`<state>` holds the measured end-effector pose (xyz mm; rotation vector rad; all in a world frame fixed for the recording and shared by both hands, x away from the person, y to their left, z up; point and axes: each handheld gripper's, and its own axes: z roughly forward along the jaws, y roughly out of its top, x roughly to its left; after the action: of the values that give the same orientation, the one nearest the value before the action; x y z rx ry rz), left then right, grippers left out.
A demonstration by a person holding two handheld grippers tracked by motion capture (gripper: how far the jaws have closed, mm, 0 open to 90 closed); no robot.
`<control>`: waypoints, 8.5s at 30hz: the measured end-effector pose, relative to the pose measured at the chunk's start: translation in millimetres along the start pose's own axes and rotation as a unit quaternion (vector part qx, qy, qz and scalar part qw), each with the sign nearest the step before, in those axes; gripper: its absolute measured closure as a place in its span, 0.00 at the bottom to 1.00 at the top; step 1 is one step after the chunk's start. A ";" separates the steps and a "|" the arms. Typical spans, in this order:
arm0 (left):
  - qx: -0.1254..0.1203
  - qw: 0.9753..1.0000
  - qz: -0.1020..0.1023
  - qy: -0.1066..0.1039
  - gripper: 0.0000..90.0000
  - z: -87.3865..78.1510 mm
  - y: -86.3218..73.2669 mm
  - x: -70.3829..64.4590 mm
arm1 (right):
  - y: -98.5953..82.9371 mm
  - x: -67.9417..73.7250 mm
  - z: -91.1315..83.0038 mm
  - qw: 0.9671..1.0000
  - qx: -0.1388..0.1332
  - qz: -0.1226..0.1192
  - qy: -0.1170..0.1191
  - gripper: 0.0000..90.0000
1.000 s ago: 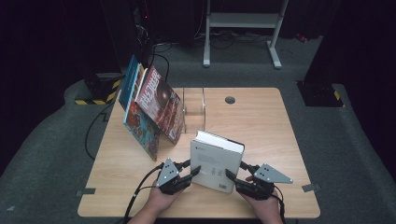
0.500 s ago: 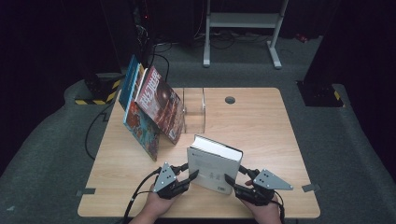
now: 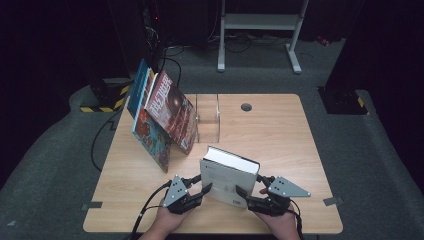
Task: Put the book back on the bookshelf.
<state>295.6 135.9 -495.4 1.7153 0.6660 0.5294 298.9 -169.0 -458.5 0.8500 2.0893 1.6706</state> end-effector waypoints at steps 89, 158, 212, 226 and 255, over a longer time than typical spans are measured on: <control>0.223 0.943 -0.081 0.235 0.40 -76.9 -51.8 116.6 | 22.1 -1.6 3.1 0.994 0.002 0.023 -0.104 0.50; 0.230 0.939 -0.107 0.231 0.40 -74.5 -52.6 121.0 | 95.5 16.3 76.6 0.988 0.001 -0.002 -0.157 0.60; 0.231 0.940 -0.108 0.226 0.41 -75.5 -52.6 122.4 | 112.2 -17.4 186.2 0.975 0.016 -0.012 -0.222 0.60; 0.232 0.940 -0.109 0.226 0.41 -76.0 -52.5 122.7 | 102.7 -19.1 191.5 0.973 0.013 -0.002 -0.229 0.60; 0.230 0.942 -0.110 0.217 0.42 -74.7 -52.5 122.1 | 97.6 -22.3 173.7 0.974 0.032 0.027 -0.221 0.55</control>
<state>328.1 281.2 -528.4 1.9358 1.3689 0.6332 443.1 -37.8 -411.5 1.1829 1.8312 1.2930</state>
